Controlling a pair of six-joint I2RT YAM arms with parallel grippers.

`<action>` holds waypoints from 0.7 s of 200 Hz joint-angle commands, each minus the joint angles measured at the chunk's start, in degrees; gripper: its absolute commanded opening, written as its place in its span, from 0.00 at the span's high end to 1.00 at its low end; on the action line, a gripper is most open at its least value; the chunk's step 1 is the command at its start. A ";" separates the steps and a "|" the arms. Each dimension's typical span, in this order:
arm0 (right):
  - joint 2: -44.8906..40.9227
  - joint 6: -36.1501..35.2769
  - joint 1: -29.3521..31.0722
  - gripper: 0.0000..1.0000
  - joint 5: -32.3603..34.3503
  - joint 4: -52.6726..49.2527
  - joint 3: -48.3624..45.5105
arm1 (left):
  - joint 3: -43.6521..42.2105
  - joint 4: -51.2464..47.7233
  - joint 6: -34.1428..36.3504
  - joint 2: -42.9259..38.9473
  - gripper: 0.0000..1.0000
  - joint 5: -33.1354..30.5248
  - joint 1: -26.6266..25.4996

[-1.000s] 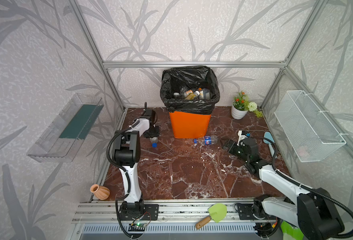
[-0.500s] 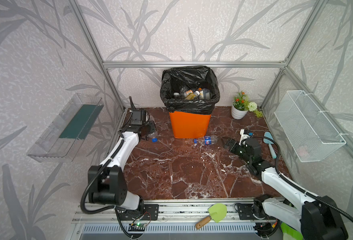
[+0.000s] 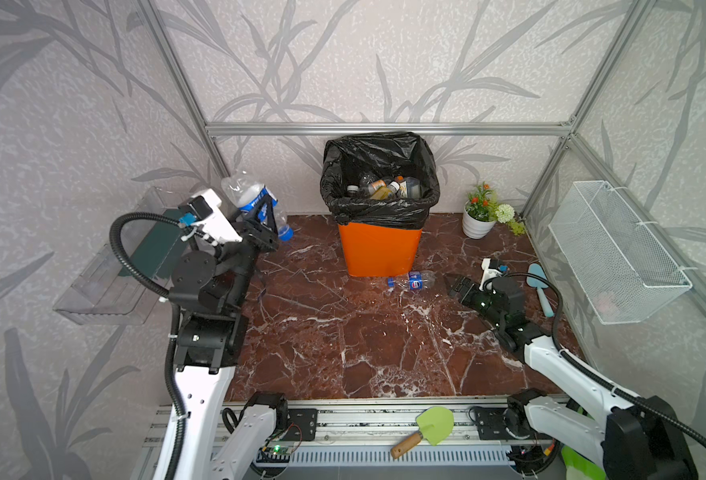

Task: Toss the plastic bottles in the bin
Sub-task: 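Lift the Pepsi bottle over the bin and release it with the left gripper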

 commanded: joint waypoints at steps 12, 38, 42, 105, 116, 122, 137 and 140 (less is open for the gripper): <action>-0.54 0.31 -0.12 0.00 -1.51 1.04 0.48 | 21.30 -7.08 9.29 21.52 0.68 0.33 -11.41; -2.30 0.29 -0.10 0.00 -1.37 -0.19 0.38 | 56.50 -32.71 11.38 46.01 0.50 0.72 -16.56; -2.77 0.23 -0.10 0.00 -1.18 -0.57 0.39 | 63.98 -38.63 10.67 50.14 0.44 -0.07 -16.61; -5.71 -1.05 -0.10 0.00 1.15 -4.50 0.10 | 100.10 -56.71 11.46 64.37 0.01 -3.51 -18.29; -4.54 -0.61 -0.10 0.00 0.54 -3.83 0.38 | 91.92 -54.17 13.63 59.73 0.01 -5.53 -20.00; -3.84 -0.45 -0.10 0.00 0.18 -3.71 0.63 | 86.23 -51.52 15.06 56.43 0.01 -6.74 -21.01; -1.93 -0.08 -0.01 0.00 -0.43 -3.57 1.47 | 60.13 -36.29 17.10 43.74 0.01 -8.52 -23.02; -1.59 0.06 -0.01 0.00 -0.61 -3.47 1.64 | 53.77 -32.39 17.22 40.70 0.01 -8.41 -23.19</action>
